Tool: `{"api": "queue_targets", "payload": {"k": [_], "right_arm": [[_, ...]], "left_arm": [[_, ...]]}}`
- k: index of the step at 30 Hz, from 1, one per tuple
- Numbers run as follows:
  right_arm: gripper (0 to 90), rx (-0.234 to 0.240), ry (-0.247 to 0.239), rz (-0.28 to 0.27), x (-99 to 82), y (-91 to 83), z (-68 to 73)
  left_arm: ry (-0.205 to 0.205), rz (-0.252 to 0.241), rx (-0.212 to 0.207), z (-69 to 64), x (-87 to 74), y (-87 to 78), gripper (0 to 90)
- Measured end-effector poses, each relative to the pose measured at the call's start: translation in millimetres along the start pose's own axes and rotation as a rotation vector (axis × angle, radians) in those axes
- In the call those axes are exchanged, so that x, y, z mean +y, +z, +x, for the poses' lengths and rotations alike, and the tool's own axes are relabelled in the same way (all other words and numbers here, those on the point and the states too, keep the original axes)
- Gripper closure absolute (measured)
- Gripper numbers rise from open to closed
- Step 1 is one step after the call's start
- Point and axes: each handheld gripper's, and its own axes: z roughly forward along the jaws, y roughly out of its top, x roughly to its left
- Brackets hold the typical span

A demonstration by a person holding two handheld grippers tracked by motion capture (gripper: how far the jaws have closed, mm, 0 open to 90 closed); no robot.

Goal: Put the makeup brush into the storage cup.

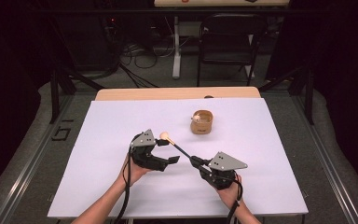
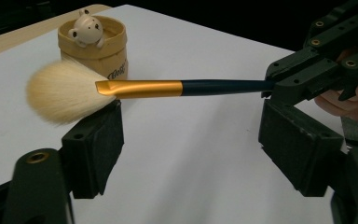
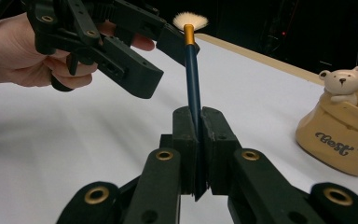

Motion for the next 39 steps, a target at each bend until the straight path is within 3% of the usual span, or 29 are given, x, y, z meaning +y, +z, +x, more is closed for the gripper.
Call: {"api": "queue_targets", "payload": {"k": [19, 31, 35, 39], "right_arm": [[84.7, 0.016, 0.005, 0.093, -9.3, 15.7, 6.7], [84.6, 0.029, 0.003, 0.121, -13.7, 22.4, 7.8], [84.6, 0.035, 0.003, 0.121, -14.0, 23.0, 7.6], [84.7, 0.035, 0.002, 0.125, -13.8, 23.0, 8.0]], "left_arm": [[-0.036, -0.053, -0.020, -0.3, -2.0, -1.1, 49.4], [-0.014, -0.071, -0.073, -6.3, -1.1, 4.2, 66.0], [-0.040, -0.096, -0.095, -5.8, -1.8, 4.7, 71.7], [-0.039, -0.098, -0.111, -6.5, -1.3, 5.4, 75.7]]}}
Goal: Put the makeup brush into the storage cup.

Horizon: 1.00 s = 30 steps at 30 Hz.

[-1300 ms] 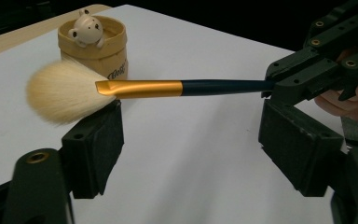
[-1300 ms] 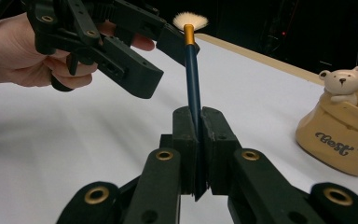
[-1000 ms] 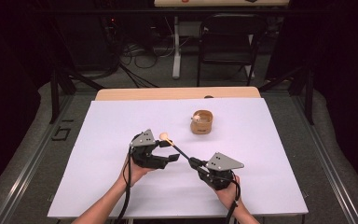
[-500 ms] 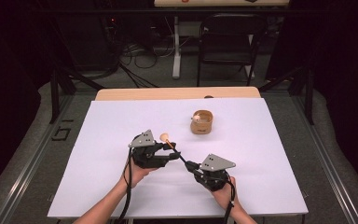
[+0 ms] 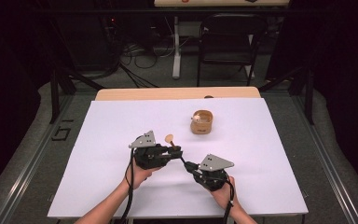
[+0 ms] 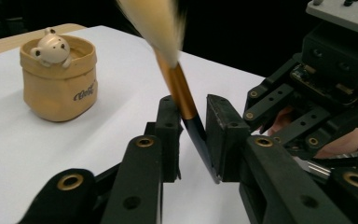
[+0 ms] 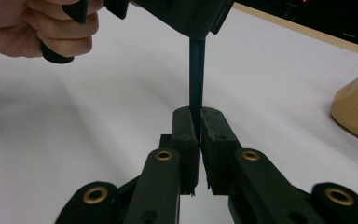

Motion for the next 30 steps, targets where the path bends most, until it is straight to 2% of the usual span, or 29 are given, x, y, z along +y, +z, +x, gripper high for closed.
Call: {"api": "queue_targets", "payload": {"k": [1, 3, 4, 7, 12, 20, 26, 30], "right_arm": [[89.4, 0.000, -0.002, -0.001, 0.0, -0.2, -0.2], [89.0, -0.001, -0.005, -0.007, 0.4, -1.3, -0.9], [87.8, 0.001, -0.005, -0.005, 0.7, -1.2, -1.1], [85.9, 0.004, 0.001, 0.004, 0.0, -0.4, -1.9], [77.9, 0.006, 0.006, -0.006, 0.6, -3.7, -3.6], [53.6, -0.007, 0.017, -0.009, 2.1, -10.3, -9.1], [29.3, -0.027, 0.034, -0.027, 1.9, -21.9, -16.4], [20.1, -0.044, 0.052, -0.029, 0.6, -29.7, -23.2]], "left_arm": [[0.002, -0.003, 0.007, -0.9, 0.2, 0.1, 78.5], [0.016, 0.011, -0.007, -1.7, 0.9, 0.3, 81.6], [0.015, 0.013, -0.015, -2.4, 0.9, 0.4, 82.4], [0.032, 0.025, 0.005, -5.2, 2.0, 0.7, 82.8], [0.050, 0.024, 0.008, -7.1, 3.3, -0.2, 82.8], [0.075, 0.028, 0.025, -7.1, 5.3, -3.1, 82.8], [0.086, 0.037, 0.041, -6.2, 6.1, -6.0, 82.8], [0.090, 0.040, 0.051, -5.0, 6.7, -7.0, 82.8]]}}
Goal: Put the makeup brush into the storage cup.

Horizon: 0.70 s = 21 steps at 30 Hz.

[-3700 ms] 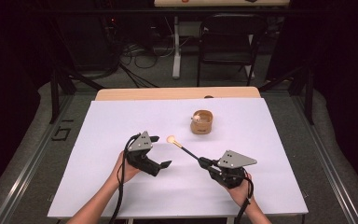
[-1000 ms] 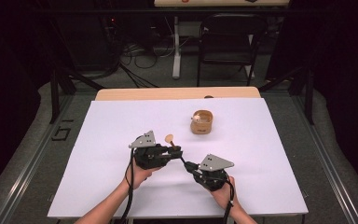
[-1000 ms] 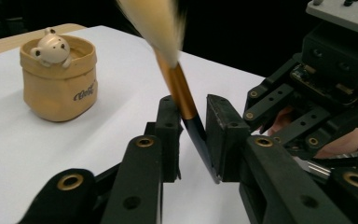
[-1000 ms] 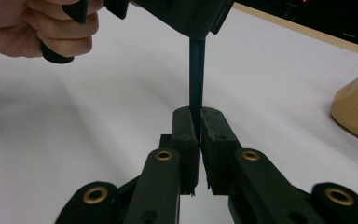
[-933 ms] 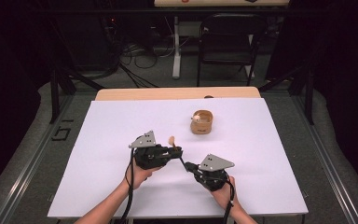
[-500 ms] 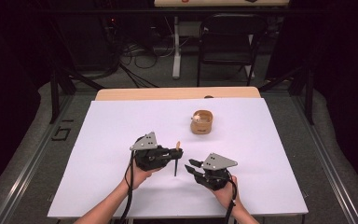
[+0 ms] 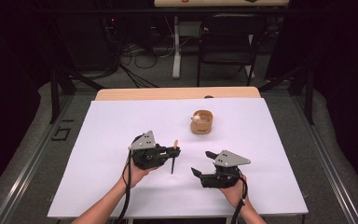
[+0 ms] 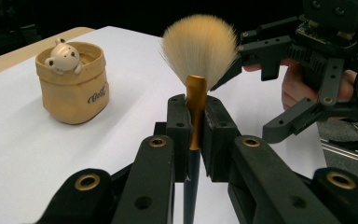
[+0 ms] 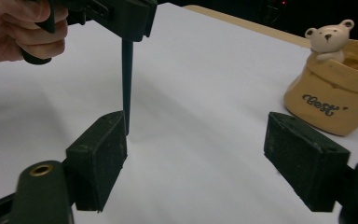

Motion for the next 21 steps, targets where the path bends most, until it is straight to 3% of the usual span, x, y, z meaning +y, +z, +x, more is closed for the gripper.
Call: {"api": "queue_targets", "payload": {"k": [21], "right_arm": [[3.7, -0.046, 0.008, 0.027, -6.1, -18.4, -14.8]], "left_arm": [[0.026, 0.011, 0.035, 7.9, 8.1, -2.0, 82.8]]}}
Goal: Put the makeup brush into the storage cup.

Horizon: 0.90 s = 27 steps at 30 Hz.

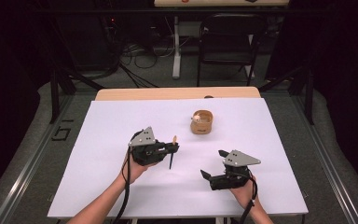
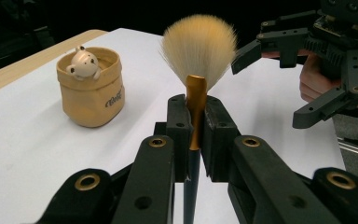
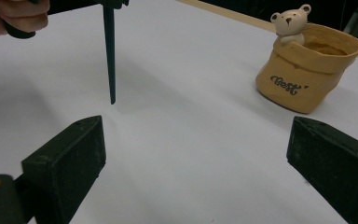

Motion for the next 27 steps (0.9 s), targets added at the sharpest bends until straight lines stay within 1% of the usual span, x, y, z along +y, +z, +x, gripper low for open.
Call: {"api": "queue_targets", "payload": {"k": [3, 6, 8, 11, 13, 14, 17, 20, 27], "right_arm": [[1.9, 0.002, 0.002, 0.010, -1.2, -1.6, -2.2], [0.8, -0.013, -0.006, 0.020, -3.5, -2.4, -4.1], [0.0, -0.014, -0.011, 0.023, -4.9, -3.5, -4.7], [0.0, -0.008, -0.019, 0.013, -7.4, -6.1, -5.9], [0.0, -0.016, -0.025, 0.019, -8.5, -8.4, -6.9], [0.0, -0.011, -0.022, 0.012, -9.1, -9.0, -7.7], [0.0, -0.025, -0.018, 0.019, -9.6, -11.4, -9.6], [0.0, -0.035, -0.023, 0.022, -11.7, -13.1, -11.0], [0.0, -0.045, 0.005, 0.016, -18.1, -21.1, -13.4]], "left_arm": [[0.002, -0.001, 0.008, 0.4, 1.4, -1.5, 82.8], [0.006, -0.004, 0.016, 1.8, 2.7, -3.2, 82.8], [0.005, -0.005, 0.020, 3.4, 3.4, -3.8, 82.8], [0.007, -0.003, 0.027, 5.7, 4.9, -3.9, 82.8], [0.006, -0.006, 0.032, 6.9, 6.4, -4.1, 82.8], [0.008, -0.007, 0.035, 7.6, 7.4, -4.4, 82.8], [0.008, -0.011, 0.038, 9.6, 9.8, -4.2, 82.8], [0.012, -0.011, 0.043, 11.3, 12.4, -4.0, 82.8], [0.015, -0.021, 0.055, 16.7, 17.5, -2.7, 82.8]]}}
